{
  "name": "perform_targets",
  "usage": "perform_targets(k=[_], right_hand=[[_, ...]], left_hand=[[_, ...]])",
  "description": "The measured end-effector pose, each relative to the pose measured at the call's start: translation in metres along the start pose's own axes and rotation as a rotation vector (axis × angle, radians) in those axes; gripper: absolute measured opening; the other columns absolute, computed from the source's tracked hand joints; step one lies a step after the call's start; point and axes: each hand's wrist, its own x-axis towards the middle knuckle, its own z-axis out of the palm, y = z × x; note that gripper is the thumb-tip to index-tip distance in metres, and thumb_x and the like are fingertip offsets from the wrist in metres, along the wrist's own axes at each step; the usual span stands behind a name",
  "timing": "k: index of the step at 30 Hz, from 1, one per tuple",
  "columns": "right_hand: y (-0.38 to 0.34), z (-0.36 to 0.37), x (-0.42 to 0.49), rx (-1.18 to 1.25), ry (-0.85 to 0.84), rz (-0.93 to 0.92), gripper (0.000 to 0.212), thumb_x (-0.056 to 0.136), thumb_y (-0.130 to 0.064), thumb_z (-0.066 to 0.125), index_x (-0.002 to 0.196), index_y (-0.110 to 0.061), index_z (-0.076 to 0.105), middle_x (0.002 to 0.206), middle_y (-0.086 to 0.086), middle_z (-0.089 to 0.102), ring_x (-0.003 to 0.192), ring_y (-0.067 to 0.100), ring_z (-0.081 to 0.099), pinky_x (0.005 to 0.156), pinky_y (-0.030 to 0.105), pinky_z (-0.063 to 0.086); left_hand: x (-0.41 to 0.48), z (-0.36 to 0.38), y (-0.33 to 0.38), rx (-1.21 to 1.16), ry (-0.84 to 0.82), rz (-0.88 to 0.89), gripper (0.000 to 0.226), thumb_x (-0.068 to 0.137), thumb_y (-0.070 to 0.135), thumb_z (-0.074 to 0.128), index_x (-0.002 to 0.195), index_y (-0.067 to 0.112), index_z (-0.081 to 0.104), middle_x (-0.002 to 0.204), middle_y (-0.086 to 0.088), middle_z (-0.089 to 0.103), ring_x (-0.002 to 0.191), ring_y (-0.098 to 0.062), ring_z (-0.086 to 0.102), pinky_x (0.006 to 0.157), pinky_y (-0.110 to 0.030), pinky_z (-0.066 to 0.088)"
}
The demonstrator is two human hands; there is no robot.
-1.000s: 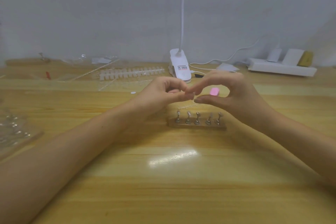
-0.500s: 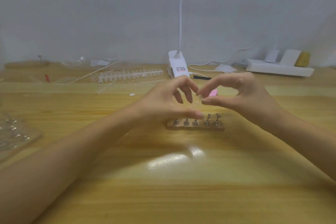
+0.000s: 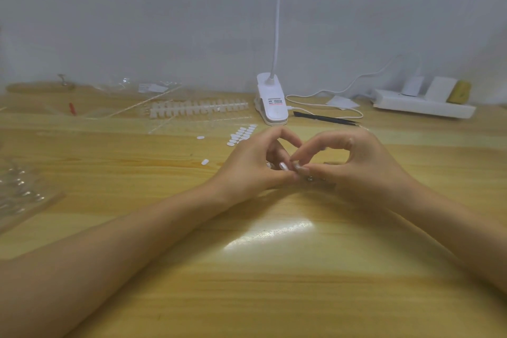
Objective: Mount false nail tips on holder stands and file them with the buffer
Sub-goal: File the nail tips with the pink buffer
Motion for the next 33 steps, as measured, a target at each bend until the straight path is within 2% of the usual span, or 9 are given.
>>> perform_targets(k=[3, 9, 15, 20, 25, 30, 33], right_hand=[[-0.0012, 0.0024, -0.0013, -0.01, 0.035, 0.014, 0.012, 0.079, -0.015, 0.081, 0.083, -0.026, 0.078, 0.081, -0.004, 0.075, 0.086, 0.012, 0.068, 0.091, 0.042, 0.052], [-0.0042, 0.0041, -0.0046, -0.012, 0.038, 0.018, 0.008, 0.08, -0.014, 0.081, 0.082, -0.021, 0.078, 0.081, -0.004, 0.074, 0.084, 0.007, 0.066, 0.076, 0.019, 0.041], [-0.0036, 0.0049, -0.0049, -0.034, 0.053, -0.011, 0.008, 0.079, -0.011, 0.081, 0.081, -0.018, 0.078, 0.079, -0.01, 0.073, 0.081, 0.007, 0.066, 0.07, 0.012, 0.041], [-0.0018, 0.0066, -0.0048, -0.07, 0.069, -0.047, 0.008, 0.077, -0.012, 0.083, 0.078, -0.018, 0.078, 0.074, -0.015, 0.069, 0.074, 0.007, 0.062, 0.061, 0.015, 0.041], [-0.0021, 0.0079, -0.0022, -0.14, 0.085, -0.038, 0.009, 0.075, -0.017, 0.084, 0.075, -0.021, 0.076, 0.071, -0.017, 0.068, 0.074, 0.008, 0.062, 0.067, 0.029, 0.045], [-0.0002, 0.0001, 0.001, 0.074, 0.062, 0.068, 0.006, 0.086, -0.02, 0.075, 0.086, -0.022, 0.08, 0.08, -0.011, 0.074, 0.082, 0.005, 0.066, 0.078, 0.025, 0.046], [-0.0014, -0.0009, 0.0027, 0.034, 0.099, 0.049, 0.006, 0.083, -0.019, 0.078, 0.084, -0.025, 0.079, 0.082, -0.012, 0.075, 0.086, 0.005, 0.067, 0.082, 0.019, 0.046]], left_hand=[[0.0, 0.001, -0.001, -0.009, 0.006, 0.001, 0.041, 0.078, 0.007, 0.08, 0.11, 0.022, 0.061, 0.07, 0.009, 0.068, 0.071, -0.001, 0.063, 0.064, -0.008, 0.04], [0.0002, 0.0008, -0.0023, -0.014, 0.004, -0.017, 0.043, 0.078, 0.005, 0.079, 0.113, 0.021, 0.059, 0.067, 0.012, 0.067, 0.071, 0.001, 0.063, 0.066, -0.006, 0.04], [-0.0002, -0.0002, -0.0022, -0.024, 0.009, -0.044, 0.045, 0.077, 0.01, 0.081, 0.115, 0.023, 0.058, 0.068, 0.012, 0.069, 0.07, 0.001, 0.062, 0.064, -0.007, 0.039], [0.0004, 0.0, -0.0023, -0.021, 0.02, -0.059, 0.049, 0.076, 0.013, 0.082, 0.116, 0.025, 0.056, 0.069, 0.012, 0.07, 0.07, 0.001, 0.062, 0.065, -0.008, 0.039], [0.0002, 0.0003, -0.0027, -0.02, 0.026, -0.061, 0.052, 0.077, 0.015, 0.082, 0.119, 0.026, 0.054, 0.069, 0.011, 0.07, 0.07, 0.0, 0.062, 0.066, -0.009, 0.04], [-0.0006, -0.0003, -0.0027, -0.024, 0.012, -0.039, 0.054, 0.076, 0.013, 0.083, 0.119, 0.025, 0.054, 0.072, 0.011, 0.071, 0.07, 0.003, 0.061, 0.064, -0.006, 0.038], [0.0001, 0.0, -0.0039, -0.019, 0.0, -0.023, 0.054, 0.076, 0.013, 0.083, 0.12, 0.025, 0.054, 0.073, 0.012, 0.071, 0.072, 0.003, 0.061, 0.065, -0.006, 0.038]])
